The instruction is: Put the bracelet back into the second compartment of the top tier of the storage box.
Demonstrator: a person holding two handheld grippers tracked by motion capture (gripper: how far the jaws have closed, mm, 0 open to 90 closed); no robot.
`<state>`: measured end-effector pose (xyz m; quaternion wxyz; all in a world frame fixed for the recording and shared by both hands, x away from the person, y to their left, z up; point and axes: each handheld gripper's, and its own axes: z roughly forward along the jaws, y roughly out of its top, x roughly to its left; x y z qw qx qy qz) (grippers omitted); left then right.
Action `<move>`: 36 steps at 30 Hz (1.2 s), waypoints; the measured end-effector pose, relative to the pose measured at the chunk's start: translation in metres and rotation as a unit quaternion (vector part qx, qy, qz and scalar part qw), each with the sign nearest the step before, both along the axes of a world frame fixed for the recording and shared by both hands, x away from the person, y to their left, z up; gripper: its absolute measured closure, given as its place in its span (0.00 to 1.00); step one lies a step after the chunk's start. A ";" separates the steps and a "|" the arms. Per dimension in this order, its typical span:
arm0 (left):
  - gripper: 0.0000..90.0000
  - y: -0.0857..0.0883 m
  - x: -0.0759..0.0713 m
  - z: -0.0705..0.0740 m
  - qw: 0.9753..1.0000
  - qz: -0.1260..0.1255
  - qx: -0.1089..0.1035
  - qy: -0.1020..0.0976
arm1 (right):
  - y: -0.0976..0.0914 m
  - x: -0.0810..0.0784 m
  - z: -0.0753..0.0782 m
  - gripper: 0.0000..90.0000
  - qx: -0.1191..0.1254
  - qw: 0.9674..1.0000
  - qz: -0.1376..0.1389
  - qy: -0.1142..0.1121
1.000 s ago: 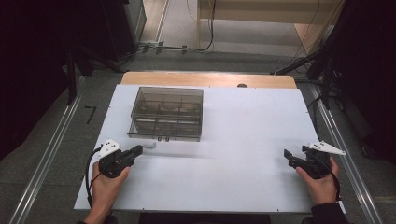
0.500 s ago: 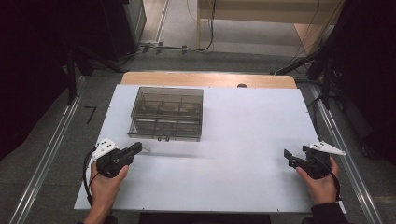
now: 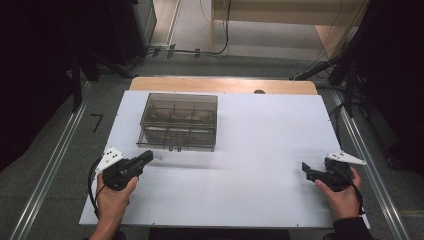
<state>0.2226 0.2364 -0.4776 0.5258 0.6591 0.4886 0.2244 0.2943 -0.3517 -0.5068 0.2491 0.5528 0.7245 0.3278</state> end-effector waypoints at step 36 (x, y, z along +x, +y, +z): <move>0.97 -0.002 -0.006 0.027 0.998 -0.010 -0.041 -0.042 | -0.001 0.001 -0.001 0.12 0.001 1.000 -0.006 0.003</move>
